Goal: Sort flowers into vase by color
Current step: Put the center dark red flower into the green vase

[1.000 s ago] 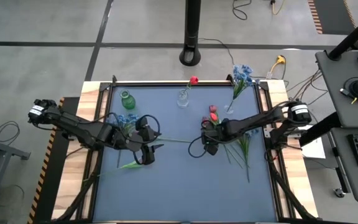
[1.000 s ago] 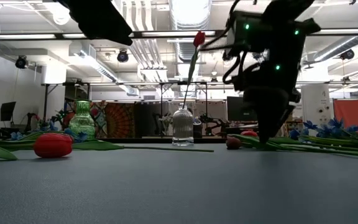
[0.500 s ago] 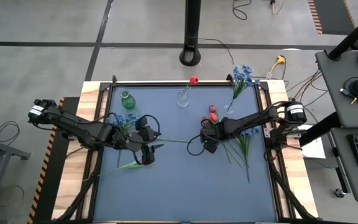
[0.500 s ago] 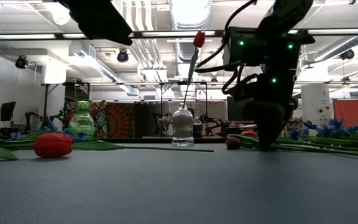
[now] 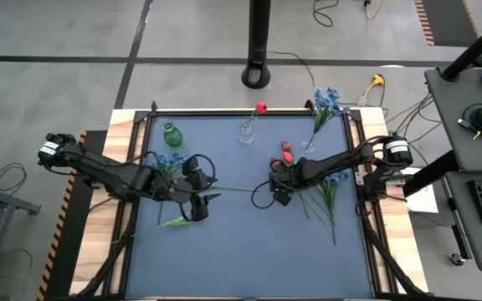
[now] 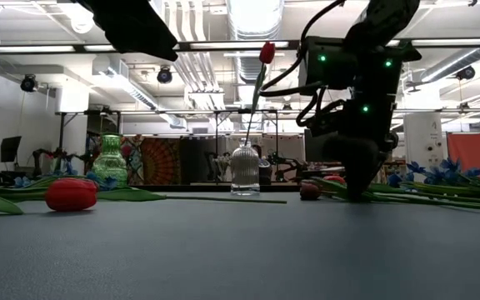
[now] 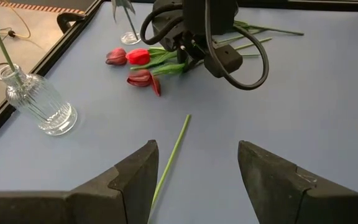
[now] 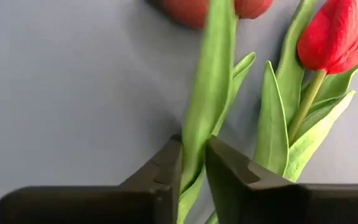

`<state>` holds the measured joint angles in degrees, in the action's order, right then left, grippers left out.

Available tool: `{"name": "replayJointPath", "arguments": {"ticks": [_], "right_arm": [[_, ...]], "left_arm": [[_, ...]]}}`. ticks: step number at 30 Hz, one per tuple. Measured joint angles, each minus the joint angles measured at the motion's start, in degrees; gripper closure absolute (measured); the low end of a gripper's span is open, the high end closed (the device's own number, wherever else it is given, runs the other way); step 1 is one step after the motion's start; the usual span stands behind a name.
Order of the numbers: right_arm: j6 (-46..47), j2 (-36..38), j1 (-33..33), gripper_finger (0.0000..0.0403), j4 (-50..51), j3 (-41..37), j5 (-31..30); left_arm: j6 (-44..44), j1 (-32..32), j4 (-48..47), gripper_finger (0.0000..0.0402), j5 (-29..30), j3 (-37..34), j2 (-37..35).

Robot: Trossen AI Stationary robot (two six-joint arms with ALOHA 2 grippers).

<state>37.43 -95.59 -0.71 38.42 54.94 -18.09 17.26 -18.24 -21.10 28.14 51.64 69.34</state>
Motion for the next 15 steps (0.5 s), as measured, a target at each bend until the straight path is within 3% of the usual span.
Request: {"name": "replayJointPath", "arguments": {"ticks": [7,15], "right_arm": [[-0.17,0.23,0.0,0.0388,-0.14,0.0,0.0],[-1.01,4.75,-0.11,0.039,0.05,-0.01,0.08]], "left_arm": [[-0.01,0.0,0.0,0.0198,0.0,0.0,0.0],[-0.73,0.0,0.86,0.0198,2.52,0.0,0.84]]}}
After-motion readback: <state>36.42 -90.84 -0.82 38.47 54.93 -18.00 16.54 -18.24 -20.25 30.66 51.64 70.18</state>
